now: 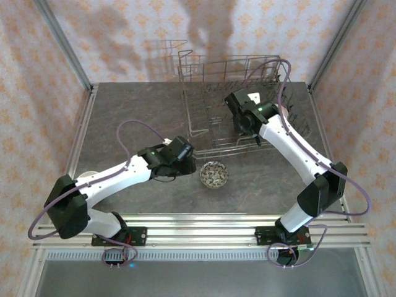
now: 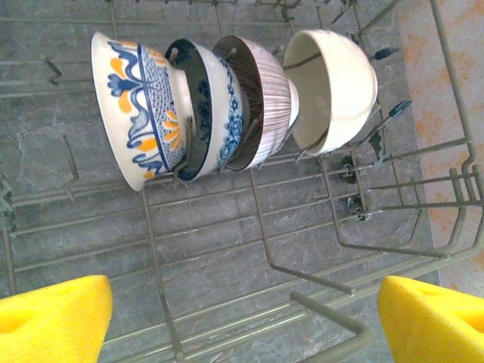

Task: Load the bowls into the dish rack

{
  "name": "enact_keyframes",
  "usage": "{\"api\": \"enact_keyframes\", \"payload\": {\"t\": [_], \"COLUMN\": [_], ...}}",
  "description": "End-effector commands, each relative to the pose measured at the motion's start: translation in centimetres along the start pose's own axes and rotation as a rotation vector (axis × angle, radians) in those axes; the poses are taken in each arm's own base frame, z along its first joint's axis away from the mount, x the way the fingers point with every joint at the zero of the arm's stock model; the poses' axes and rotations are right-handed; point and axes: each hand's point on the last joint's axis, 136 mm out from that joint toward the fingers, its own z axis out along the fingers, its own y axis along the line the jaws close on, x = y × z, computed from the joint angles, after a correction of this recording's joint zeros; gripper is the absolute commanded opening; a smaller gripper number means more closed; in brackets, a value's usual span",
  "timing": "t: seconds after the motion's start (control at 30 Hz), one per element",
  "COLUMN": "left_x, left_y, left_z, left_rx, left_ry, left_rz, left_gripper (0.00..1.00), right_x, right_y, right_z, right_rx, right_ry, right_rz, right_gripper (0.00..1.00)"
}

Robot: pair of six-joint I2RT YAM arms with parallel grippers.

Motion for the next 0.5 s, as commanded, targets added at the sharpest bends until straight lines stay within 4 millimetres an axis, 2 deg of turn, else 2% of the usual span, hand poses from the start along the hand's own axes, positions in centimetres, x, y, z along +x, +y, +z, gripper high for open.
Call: {"api": "enact_keyframes", "payload": {"t": [0.0, 0.2, 0.47], "left_x": [0.8, 2.6, 3.7], "left_y": [-1.1, -2.3, -2.4], "left_z": [1.7, 4.6, 6.3], "left_rx": [0.007, -0.01, -0.029], "left_ry": [-0.003, 0.08, 0.1], "left_rz": [-0.02, 0.036, 0.024], "left_gripper": [0.58, 0.59, 0.58], "right_x": [0.3, 2.1, 3.5], "right_y": [-1.2, -3.4, -4.6], "right_z": [-0.9, -0.4, 0.0], "right_rx": [-0.014, 0.045, 0.042], "right_ry": [-0.043, -0.06, -0.043], "right_rz": [0.023, 0.065, 0.07], "right_gripper": [0.9, 0.9, 0.9]}}
